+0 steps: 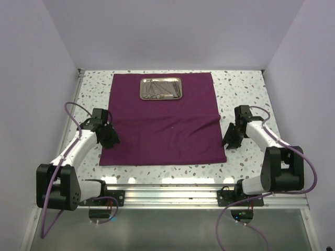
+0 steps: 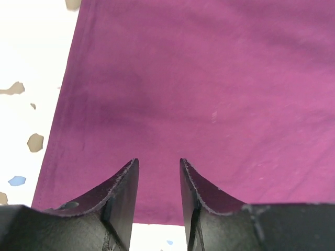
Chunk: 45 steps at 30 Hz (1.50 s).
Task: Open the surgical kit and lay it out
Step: Smooth out the surgical kit at the center of the board.
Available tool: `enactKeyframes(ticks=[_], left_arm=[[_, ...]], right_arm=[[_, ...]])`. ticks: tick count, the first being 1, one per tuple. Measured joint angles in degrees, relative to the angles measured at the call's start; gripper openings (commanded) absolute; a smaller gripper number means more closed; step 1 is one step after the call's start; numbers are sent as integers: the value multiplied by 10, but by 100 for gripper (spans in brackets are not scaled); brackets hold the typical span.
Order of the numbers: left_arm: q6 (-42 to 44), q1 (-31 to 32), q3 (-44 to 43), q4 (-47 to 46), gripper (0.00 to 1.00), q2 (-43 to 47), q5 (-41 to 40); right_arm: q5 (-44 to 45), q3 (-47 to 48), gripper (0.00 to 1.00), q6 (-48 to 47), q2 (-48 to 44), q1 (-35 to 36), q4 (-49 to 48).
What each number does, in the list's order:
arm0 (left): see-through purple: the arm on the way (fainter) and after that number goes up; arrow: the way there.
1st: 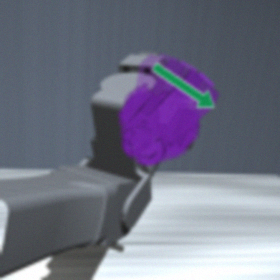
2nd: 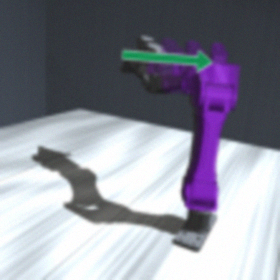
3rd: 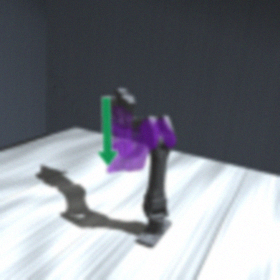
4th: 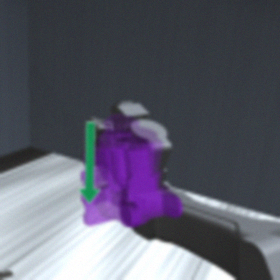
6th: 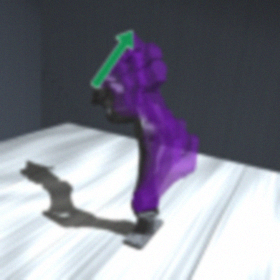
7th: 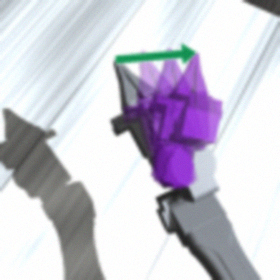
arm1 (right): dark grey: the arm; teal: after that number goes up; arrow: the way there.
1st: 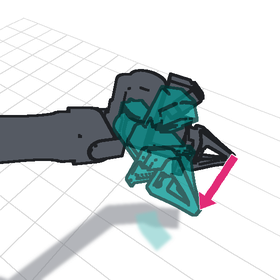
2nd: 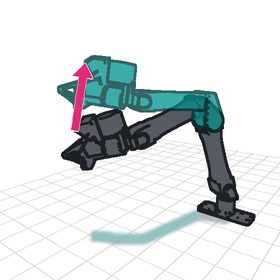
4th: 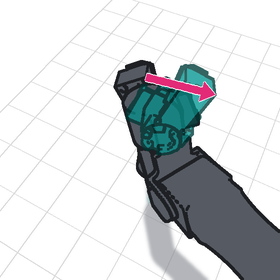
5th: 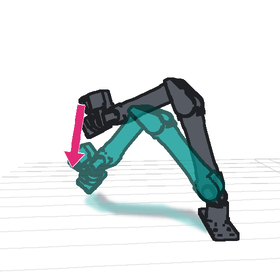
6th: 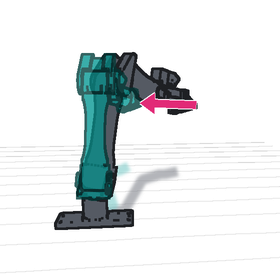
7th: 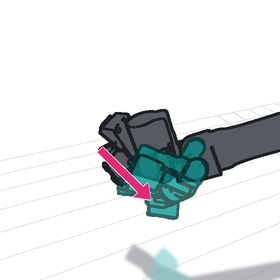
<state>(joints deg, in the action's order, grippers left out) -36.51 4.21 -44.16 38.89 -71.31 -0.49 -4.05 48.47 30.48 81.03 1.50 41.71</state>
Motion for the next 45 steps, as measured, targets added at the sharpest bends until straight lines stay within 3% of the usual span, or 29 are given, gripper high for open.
enactKeyframes(ticks=[13,15,17,21,31,38,45], left_arm=[[-6,0,39,-11,31,-16,0],[-6,0,40,-13,27,-23,0],[-6,0,41,-19,19,-30,0],[-6,0,51,-31,0,-44,3],[-3,0,34,-19,0,-54,14],[-1,0,-48,39,0,13,12],[-1,0,-81,91,0,92,11]], right_arm=[[12,-23,20,-5,60,39,-24],[17,-18,13,-5,65,46,-22],[21,-14,0,-5,72,53,-21],[22,-3,0,-3,83,67,-18],[42,35,0,-5,75,76,43],[46,112,0,-6,-28,78,144],[42,105,0,-8,-110,81,213]])
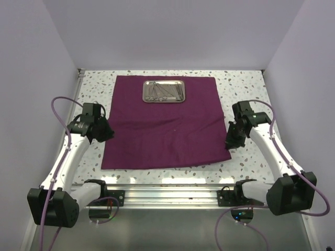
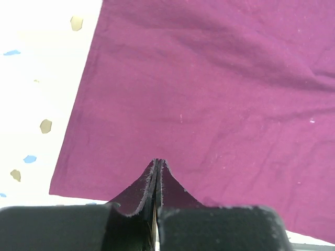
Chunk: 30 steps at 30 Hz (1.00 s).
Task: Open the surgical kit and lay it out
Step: Smooth out the surgical kit at the center of the board.
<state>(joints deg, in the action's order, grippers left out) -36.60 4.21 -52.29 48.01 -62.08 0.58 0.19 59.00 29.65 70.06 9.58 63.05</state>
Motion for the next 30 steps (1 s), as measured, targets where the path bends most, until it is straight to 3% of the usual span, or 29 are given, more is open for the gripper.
enactKeyframes(ticks=[2,3,4,5,6,7,10,11,16,19,22,24,26,27,29,30], left_arm=[[0,0,2,14,0,14,0],[-1,0,7,19,0,21,0],[-2,0,12,25,0,29,0],[-3,0,21,26,7,36,0],[-4,0,33,29,20,43,0],[-5,0,45,30,43,48,1],[-16,0,88,23,61,46,9],[-17,1,99,20,61,37,11],[-14,1,93,-21,38,-64,11],[-12,1,67,-45,31,-128,12],[-13,5,58,-56,19,-136,13],[-14,6,58,-56,13,-125,13],[-15,8,58,-52,16,-106,17],[-16,9,59,-50,29,-94,23],[-16,11,63,-48,42,-68,33],[-16,13,64,-43,43,-54,40]], right_arm=[[-8,-17,1,2,-20,2,18],[-12,-23,16,4,-28,3,34],[-16,-28,98,9,-32,5,50],[-17,-33,98,13,-34,5,64],[-19,-39,98,12,-35,5,78],[-20,-47,98,12,-35,5,86],[-30,-70,98,17,-35,5,112],[-32,-70,98,19,-35,5,116],[-49,-34,98,29,-31,5,101],[-60,14,93,29,-2,5,75],[-64,26,92,29,20,6,48],[-59,17,83,29,24,7,41],[-58,-2,81,31,23,6,35],[-61,-11,82,33,25,6,33],[-77,-24,83,33,27,7,31],[-90,-28,82,33,26,7,31]])
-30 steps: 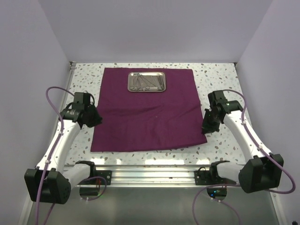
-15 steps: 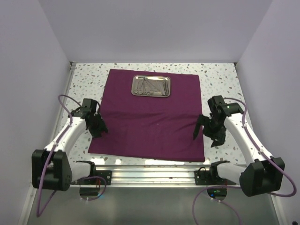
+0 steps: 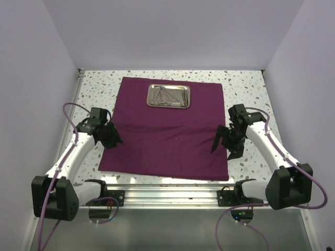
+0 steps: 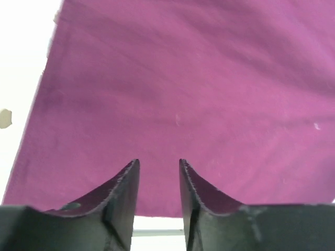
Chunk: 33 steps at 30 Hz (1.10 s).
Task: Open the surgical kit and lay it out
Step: Smooth out the surgical kit at the center of the board.
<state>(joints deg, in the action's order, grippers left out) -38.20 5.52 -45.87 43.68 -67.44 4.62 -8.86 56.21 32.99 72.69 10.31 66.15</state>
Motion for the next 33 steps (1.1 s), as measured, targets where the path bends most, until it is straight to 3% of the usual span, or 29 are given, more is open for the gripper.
enactKeyframes(ticks=[2,6,11,20,27,33], left_arm=[[-2,5,1,13,46,23,12],[-2,12,4,36,46,48,34],[-3,24,41,53,44,57,42],[-44,33,105,74,48,85,55],[-63,33,113,65,51,46,35],[-71,33,130,49,51,36,26]], right_arm=[[-17,-1,81,0,-3,9,4],[-38,-4,70,-2,-28,48,21],[-59,-91,62,20,-78,90,21],[-71,-172,62,52,-66,92,-5],[-48,-183,62,68,-30,92,-55],[3,-181,54,77,-13,92,-83]])
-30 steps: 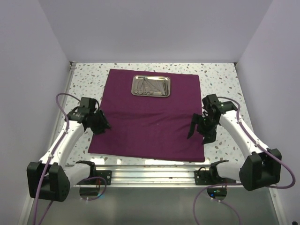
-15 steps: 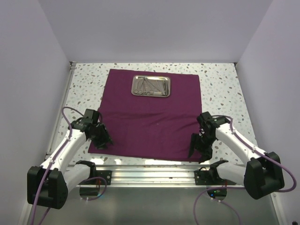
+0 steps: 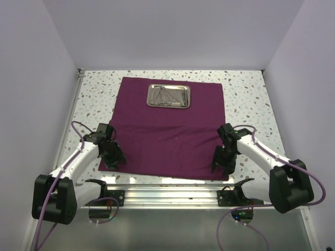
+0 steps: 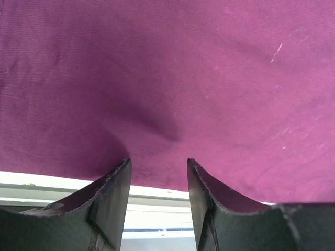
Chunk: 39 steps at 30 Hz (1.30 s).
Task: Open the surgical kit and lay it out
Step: Smooth out the surgical kit at the center of the board.
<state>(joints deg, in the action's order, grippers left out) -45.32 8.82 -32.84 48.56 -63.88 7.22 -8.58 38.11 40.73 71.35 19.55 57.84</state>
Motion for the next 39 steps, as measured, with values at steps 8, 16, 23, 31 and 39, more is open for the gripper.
enactKeyframes(ticks=[8,16,23,31,39], left_arm=[[-1,0,0,-14,50,-11,-2],[0,0,0,-19,50,-18,-2],[3,0,0,-25,49,-24,-2],[8,0,0,-27,47,-31,-2],[15,0,0,-27,45,-36,-2]], right_arm=[[55,2,49,4,0,0,-6],[65,-15,43,2,-1,0,-3],[61,-42,42,3,-24,1,7],[61,-49,49,7,-28,1,8],[66,-34,51,20,0,1,-9]])
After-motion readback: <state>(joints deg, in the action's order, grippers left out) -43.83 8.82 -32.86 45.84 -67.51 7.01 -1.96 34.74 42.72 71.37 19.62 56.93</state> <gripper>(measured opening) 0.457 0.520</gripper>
